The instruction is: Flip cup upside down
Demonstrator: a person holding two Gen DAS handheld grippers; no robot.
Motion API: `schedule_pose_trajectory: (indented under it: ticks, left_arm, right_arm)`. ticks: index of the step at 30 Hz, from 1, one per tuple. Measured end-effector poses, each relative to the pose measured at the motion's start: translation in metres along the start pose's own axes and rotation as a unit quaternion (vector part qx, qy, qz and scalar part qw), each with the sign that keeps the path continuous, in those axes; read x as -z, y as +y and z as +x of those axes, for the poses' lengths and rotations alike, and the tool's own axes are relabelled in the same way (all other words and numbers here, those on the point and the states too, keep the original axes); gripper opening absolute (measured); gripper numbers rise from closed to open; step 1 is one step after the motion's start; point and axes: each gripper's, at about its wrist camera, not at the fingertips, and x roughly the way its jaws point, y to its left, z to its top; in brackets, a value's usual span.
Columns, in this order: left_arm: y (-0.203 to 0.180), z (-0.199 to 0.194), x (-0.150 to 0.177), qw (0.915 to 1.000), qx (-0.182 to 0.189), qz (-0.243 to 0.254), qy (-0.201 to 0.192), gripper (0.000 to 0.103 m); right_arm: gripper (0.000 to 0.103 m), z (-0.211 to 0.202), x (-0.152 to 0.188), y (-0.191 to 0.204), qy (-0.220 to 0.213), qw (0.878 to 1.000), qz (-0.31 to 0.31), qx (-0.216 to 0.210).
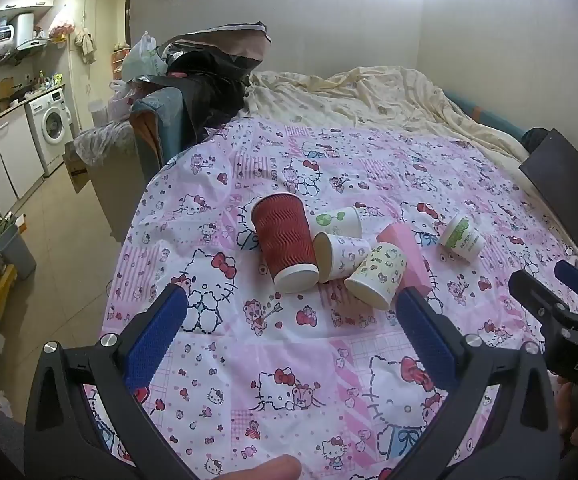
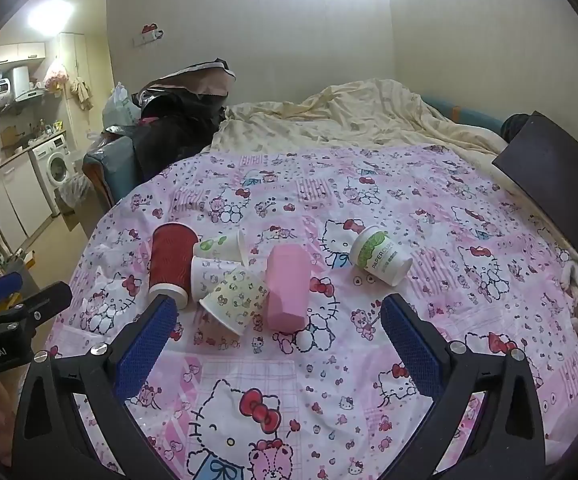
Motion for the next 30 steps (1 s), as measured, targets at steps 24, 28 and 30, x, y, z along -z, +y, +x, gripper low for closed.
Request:
schedule_pose_trajectory:
  ticks: [24, 28, 30]
  left_arm:
    - [-0.0016, 0.0016, 0.0039, 1.0, -0.001, -0.001, -0.001, 0.103]
    - [-0.0015, 0.0016, 0.0039, 1.0, -0.001, 0.0, -0.001, 0.103]
    - [-0.0015, 0.0016, 0.004, 1.0, -0.001, 0.0, -0.001, 0.103]
  right_arm:
    - [0.103, -0.0021, 0.0003, 0.0013, -0.001, 1.0, -0.002, 0.0]
    - [0.103, -0.0021, 0.0004, 0.0015, -0.002, 1.0, -0.002, 0.0]
    - [0.103, -0.0021, 0.0002, 0.0012, -0.002, 1.0, -0.001, -0.001]
